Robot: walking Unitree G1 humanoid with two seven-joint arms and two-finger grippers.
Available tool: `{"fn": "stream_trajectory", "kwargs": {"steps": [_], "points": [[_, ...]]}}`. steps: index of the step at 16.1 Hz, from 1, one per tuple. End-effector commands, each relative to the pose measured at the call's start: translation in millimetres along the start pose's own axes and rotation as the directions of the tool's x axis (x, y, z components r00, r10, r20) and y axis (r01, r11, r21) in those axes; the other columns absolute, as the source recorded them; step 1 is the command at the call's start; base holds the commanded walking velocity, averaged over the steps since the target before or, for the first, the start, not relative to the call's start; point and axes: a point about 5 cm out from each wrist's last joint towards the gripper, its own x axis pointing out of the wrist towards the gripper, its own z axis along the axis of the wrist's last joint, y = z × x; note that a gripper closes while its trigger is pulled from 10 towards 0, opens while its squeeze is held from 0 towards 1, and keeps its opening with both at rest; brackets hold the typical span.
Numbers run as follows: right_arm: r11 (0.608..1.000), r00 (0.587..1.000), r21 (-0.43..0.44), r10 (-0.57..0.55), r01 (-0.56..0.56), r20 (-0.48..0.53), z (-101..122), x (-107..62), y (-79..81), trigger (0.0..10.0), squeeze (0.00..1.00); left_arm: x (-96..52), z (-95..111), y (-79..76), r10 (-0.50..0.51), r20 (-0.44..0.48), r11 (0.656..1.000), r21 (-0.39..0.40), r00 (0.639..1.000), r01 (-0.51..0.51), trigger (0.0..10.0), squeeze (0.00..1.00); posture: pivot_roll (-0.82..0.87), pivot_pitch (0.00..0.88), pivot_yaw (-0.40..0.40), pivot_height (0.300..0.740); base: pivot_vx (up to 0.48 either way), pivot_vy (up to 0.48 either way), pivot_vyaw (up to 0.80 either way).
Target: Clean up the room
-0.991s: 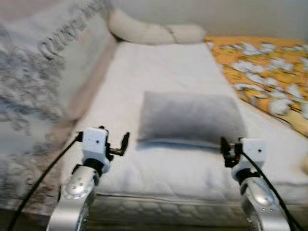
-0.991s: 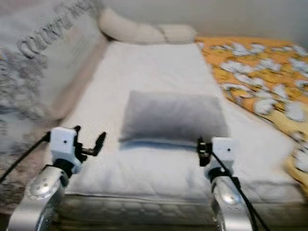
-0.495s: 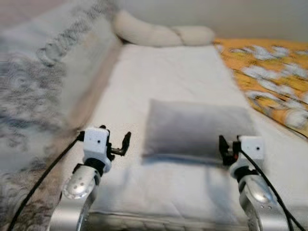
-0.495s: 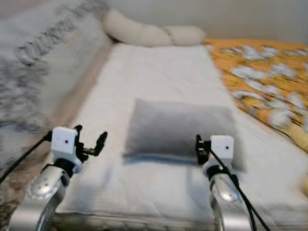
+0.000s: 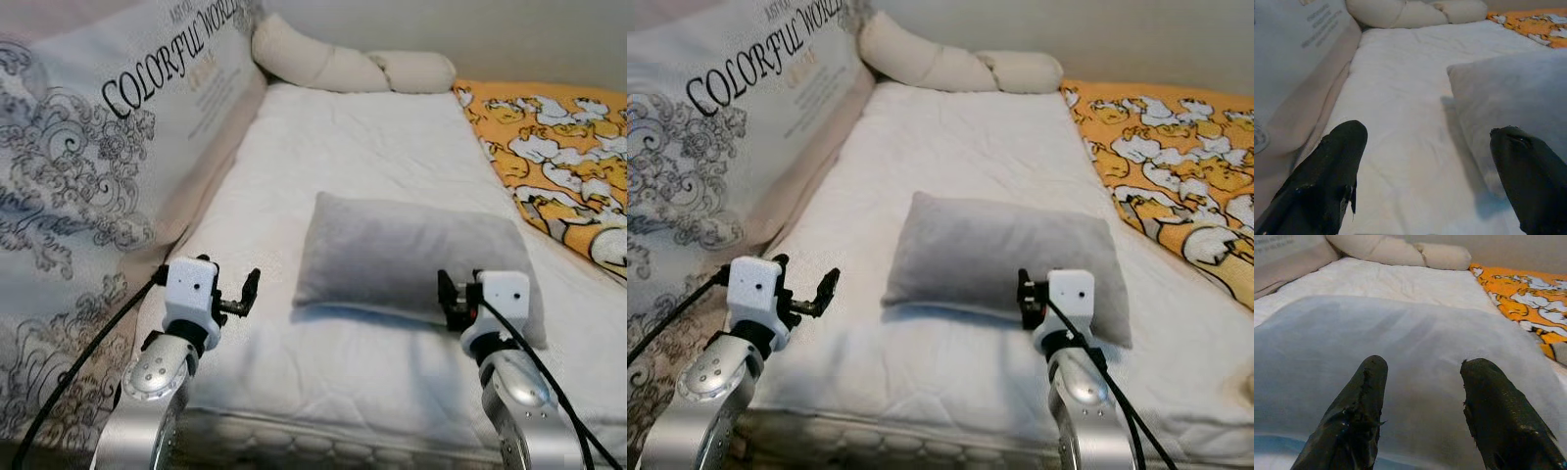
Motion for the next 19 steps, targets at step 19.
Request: {"fn": "stream_trajectory", "kwargs": {"steps": [19], "points": [[0.999,0.998,-0.019,-0.048,0.048,-0.027,0.9,1.2,-17.0,10.0,0.00,15.7,0.9,-4.9,0.003,-0.014,1.000,-0.020,1.000,-0.003,10.0,0.00,0.03,0.000,-0.015,0.740,0.000,0.000,0.00]]}}
